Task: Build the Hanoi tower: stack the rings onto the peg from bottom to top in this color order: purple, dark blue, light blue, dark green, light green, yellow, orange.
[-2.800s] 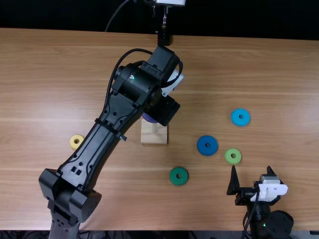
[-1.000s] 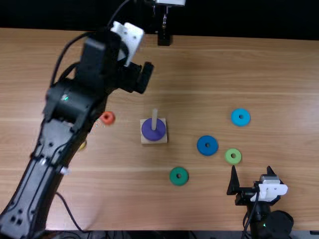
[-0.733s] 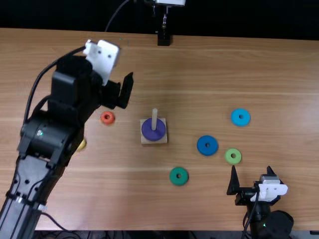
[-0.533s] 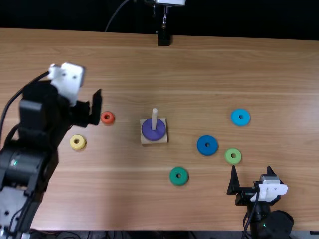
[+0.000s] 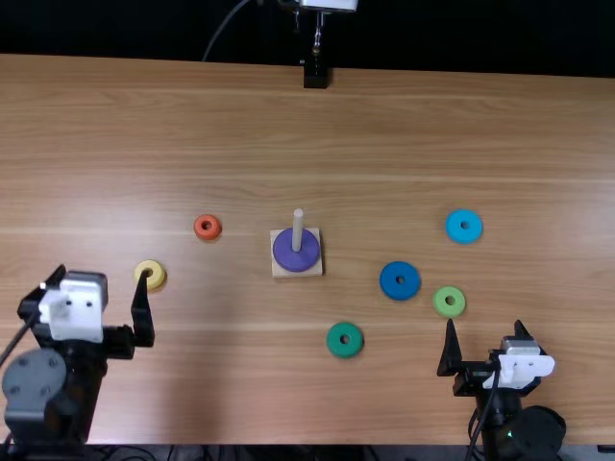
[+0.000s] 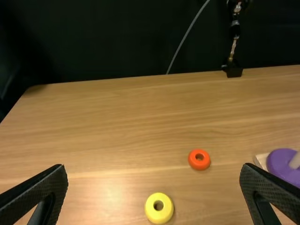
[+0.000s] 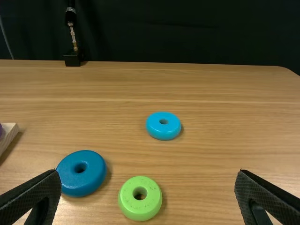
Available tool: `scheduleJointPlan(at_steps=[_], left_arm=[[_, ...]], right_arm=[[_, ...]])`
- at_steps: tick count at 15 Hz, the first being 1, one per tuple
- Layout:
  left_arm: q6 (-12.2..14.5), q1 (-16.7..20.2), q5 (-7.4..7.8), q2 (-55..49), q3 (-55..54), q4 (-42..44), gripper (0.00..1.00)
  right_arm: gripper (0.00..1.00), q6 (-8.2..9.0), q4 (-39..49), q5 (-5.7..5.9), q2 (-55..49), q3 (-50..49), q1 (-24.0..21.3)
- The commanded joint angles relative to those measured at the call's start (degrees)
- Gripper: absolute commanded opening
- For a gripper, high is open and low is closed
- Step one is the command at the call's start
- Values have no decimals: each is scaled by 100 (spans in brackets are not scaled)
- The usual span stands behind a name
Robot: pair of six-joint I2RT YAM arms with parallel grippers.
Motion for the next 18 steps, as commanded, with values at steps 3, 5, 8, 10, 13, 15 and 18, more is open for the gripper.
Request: scheduleJointPlan(at_steps=[3,5,8,10,13,15,18], left_arm=[[-13,-17,-137,-1006,-1155,83,100],[-13,0,-126,-1577,-1674,94,100],[-13,-8,-116,-2201,-2262,157,100],[-13,-44,-116,-2421,-2535,157,100],[-2,-88,-116,-2605,-2799,157,100],[19,-88,-116,-2684,-2992,157,100],[-13,-149,-116,-2763,-3264,146,100]], right_arm=[[100,18,-420,23,-73,-374,-82],[100,18,-420,23,-73,-374,-82],[100,18,-420,23,-73,-374,-82],[100,18,-420,23,-73,-374,-82],[100,18,-420,23,-73,-374,-82],[100,18,-420,23,-73,-374,-82],[100,18,-420,23,-73,-374,-82]])
